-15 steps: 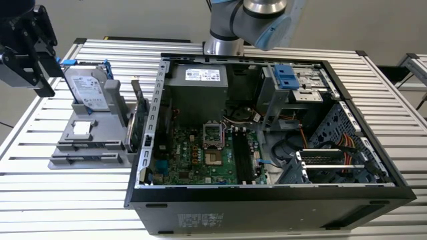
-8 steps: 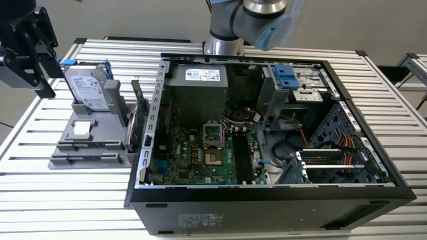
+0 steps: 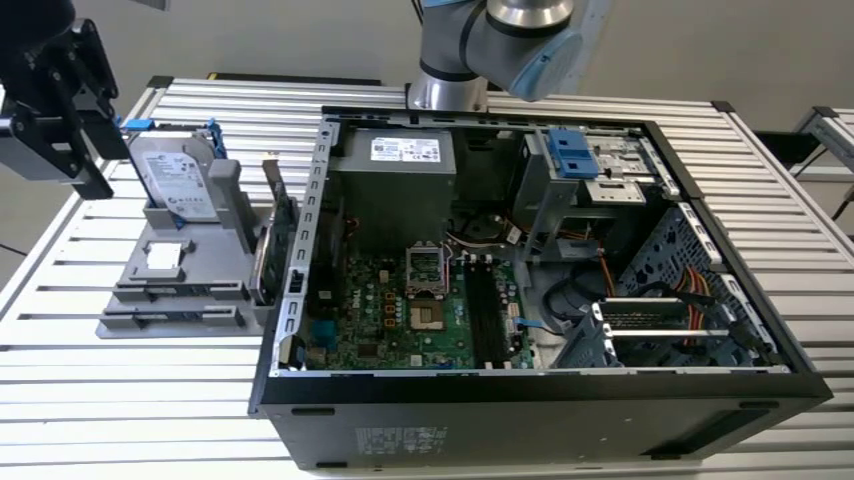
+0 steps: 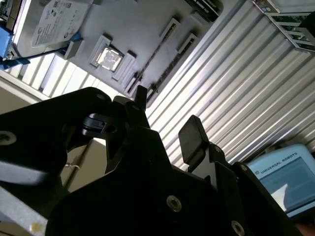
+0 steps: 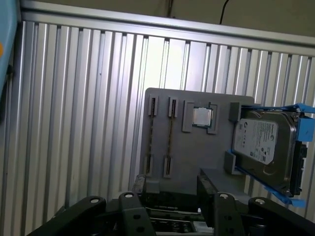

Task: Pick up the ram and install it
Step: 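Pick up the ram and move it above insertion slot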

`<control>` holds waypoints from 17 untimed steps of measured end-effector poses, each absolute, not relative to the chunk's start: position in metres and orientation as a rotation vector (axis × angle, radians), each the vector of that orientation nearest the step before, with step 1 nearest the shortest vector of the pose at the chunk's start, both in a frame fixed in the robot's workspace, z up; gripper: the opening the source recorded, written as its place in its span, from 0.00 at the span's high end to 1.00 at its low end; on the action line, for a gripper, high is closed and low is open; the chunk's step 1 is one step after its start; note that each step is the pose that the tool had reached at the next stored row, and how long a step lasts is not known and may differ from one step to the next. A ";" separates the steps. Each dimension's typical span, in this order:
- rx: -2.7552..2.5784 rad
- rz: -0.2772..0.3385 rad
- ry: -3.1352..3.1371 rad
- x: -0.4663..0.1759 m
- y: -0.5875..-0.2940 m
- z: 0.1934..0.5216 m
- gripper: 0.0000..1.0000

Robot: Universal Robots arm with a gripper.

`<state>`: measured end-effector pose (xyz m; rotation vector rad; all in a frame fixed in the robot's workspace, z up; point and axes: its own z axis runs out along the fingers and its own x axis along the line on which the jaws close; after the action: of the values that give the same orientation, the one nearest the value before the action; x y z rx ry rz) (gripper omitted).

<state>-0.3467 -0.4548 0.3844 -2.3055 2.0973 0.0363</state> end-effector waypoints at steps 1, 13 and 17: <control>-2.305 0.036 2.097 -0.347 -0.455 0.384 0.00; -2.301 0.036 2.103 -0.347 -0.455 0.379 0.00; -2.300 0.036 2.104 -0.347 -0.455 0.376 0.00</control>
<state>-0.3472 -0.4548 0.3765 -2.2998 2.1036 0.0362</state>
